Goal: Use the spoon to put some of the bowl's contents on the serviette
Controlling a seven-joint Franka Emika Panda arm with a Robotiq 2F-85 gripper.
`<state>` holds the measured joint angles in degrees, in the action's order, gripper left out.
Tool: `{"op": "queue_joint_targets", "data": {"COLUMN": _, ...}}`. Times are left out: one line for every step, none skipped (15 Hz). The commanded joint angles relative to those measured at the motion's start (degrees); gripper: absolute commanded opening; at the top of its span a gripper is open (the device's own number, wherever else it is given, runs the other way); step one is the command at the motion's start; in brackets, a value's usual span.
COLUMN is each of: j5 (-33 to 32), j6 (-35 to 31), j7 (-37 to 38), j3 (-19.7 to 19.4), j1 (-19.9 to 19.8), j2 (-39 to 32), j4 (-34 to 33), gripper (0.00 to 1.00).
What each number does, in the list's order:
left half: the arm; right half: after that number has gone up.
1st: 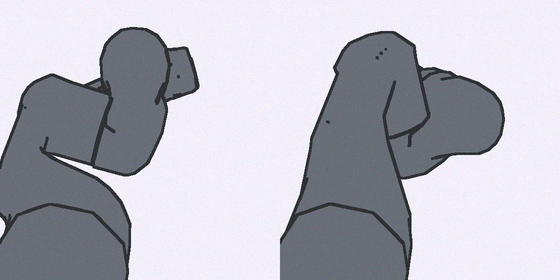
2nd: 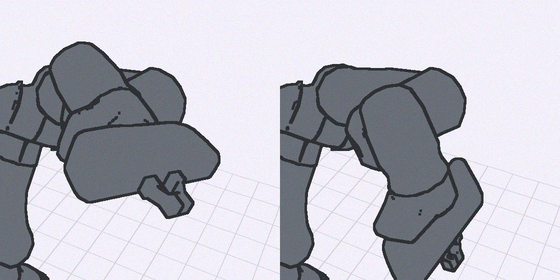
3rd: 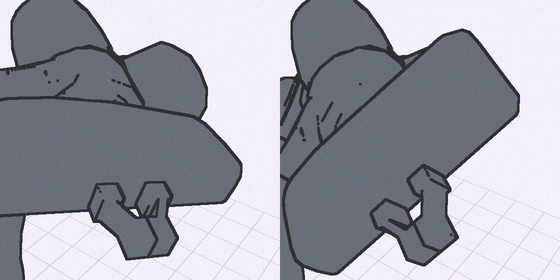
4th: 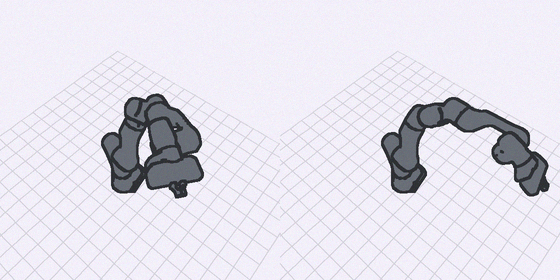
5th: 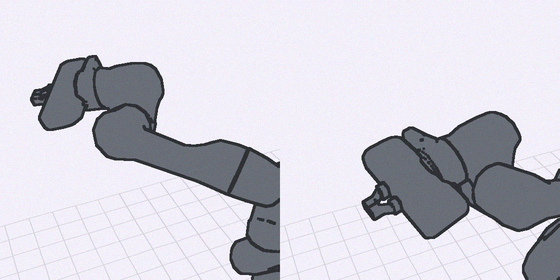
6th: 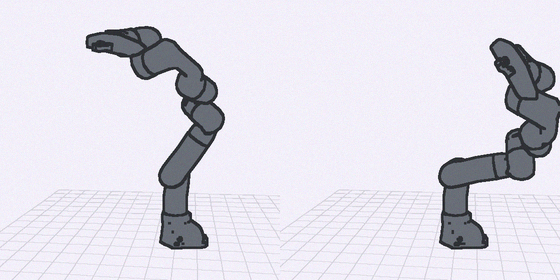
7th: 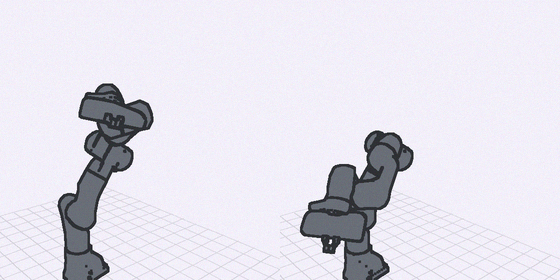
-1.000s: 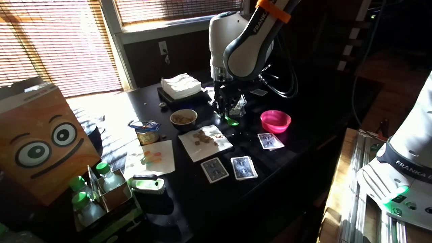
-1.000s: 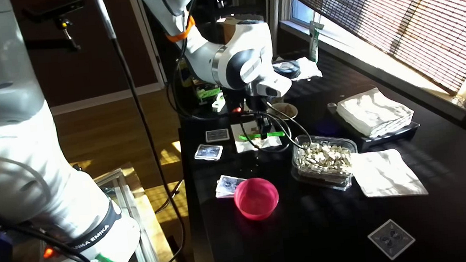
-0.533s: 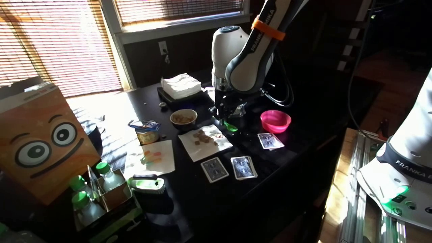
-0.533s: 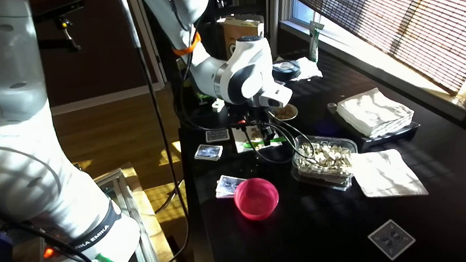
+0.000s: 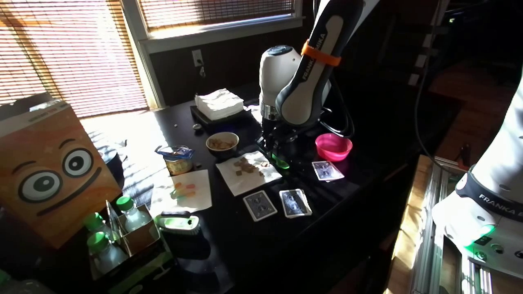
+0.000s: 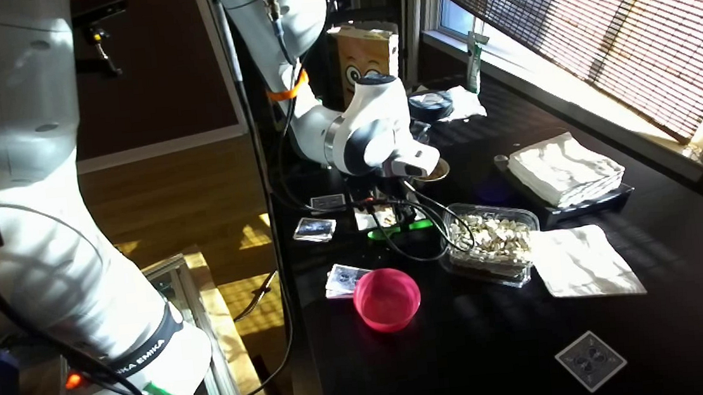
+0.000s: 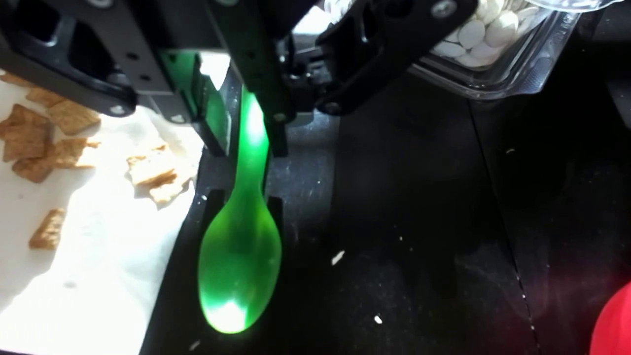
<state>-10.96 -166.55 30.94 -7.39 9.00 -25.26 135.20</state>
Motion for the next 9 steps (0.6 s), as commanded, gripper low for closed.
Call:
{"op": "queue_joint_targets", "data": {"j5": 2.12, "j6": -0.08, "j7": -2.29, "j3": -2.12, "j1": 2.85, "j2": 1.12, "j4": 0.76, "gripper": 0.58}}
{"op": "queue_joint_targets", "data": {"j5": 1.34, "j6": 0.21, "j7": -1.92, "j3": -3.17, "j1": 3.99, "j2": 1.65, "j4": 0.97, "gripper": 0.64}}
{"op": "queue_joint_targets", "data": {"j5": 0.99, "j6": 0.22, "j7": -1.64, "j3": -3.94, "j1": 4.86, "j2": 2.19, "j4": 1.27, "gripper": 0.7}}
{"op": "queue_joint_targets", "data": {"j5": 0.73, "j6": 0.07, "j7": -1.65, "j3": -4.53, "j1": 5.59, "j2": 3.12, "j4": 1.81, "gripper": 0.78}}
{"op": "queue_joint_targets", "data": {"j5": 1.54, "j6": 1.21, "j7": -2.07, "j3": -4.11, "j1": 5.47, "j2": 4.18, "j4": 2.08, "gripper": 0.84}}
{"op": "queue_joint_targets", "data": {"j5": 2.18, "j6": 3.2, "j7": -1.94, "j3": -3.87, "j1": 5.57, "j2": 5.21, "j4": 2.13, "gripper": 0.91}}
{"op": "queue_joint_targets", "data": {"j5": 2.51, "j6": 5.85, "j7": -1.63, "j3": -3.6, "j1": 5.6, "j2": 6.63, "j4": 2.31, "gripper": 0.98}}
{"op": "queue_joint_targets", "data": {"j5": 2.86, "j6": 7.62, "j7": -1.68, "j3": -2.86, "j1": 5.12, "j2": 7.89, "j4": 2.56, "gripper": 1.0}}
{"op": "queue_joint_targets", "data": {"j5": 3.56, "j6": 9.9, "j7": -2.17, "j3": -1.75, "j1": 4.21, "j2": 9.18, "j4": 2.71, "gripper": 1.0}}
